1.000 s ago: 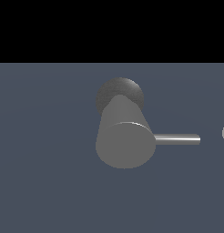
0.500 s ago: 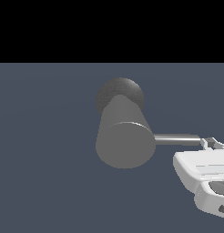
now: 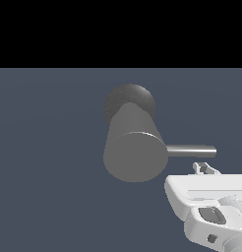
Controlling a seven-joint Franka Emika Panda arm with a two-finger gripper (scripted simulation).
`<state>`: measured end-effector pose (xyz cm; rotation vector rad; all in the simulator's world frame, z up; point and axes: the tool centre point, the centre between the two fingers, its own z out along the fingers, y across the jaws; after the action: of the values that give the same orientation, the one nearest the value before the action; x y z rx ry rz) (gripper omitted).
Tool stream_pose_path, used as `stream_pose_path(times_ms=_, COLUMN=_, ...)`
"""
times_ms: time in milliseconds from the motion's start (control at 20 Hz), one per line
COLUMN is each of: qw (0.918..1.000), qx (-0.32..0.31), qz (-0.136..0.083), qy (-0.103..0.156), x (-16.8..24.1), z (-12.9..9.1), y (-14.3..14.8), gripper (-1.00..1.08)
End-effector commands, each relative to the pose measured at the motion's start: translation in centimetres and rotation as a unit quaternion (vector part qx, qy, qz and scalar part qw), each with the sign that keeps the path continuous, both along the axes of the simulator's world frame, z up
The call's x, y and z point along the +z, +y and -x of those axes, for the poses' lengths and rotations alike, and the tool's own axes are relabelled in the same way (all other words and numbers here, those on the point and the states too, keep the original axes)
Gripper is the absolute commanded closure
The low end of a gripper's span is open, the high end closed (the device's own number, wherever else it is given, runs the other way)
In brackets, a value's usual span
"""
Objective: Turn on the faucet by rotating a designated handle.
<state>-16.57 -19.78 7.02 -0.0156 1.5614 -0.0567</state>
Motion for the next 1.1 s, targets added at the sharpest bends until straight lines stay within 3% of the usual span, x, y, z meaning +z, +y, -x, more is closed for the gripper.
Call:
stream_pose_path(times_ms=0, qw=1.0, qx=0.001, qz=-0.003, qy=0.003, x=-0.2, z=0.0, y=0.2, gripper=1.08)
stream_pose_path(times_ms=550, qw=0.9996, qx=0.005, qz=-0.029, qy=0.004, x=0.3, z=0.0, y=1.0, gripper=1.08)
stream_pose_path(times_ms=1050, qw=0.9996, qx=0.005, qz=-0.029, qy=0.004, x=1.9, z=0.1, y=0.9, gripper=1.08)
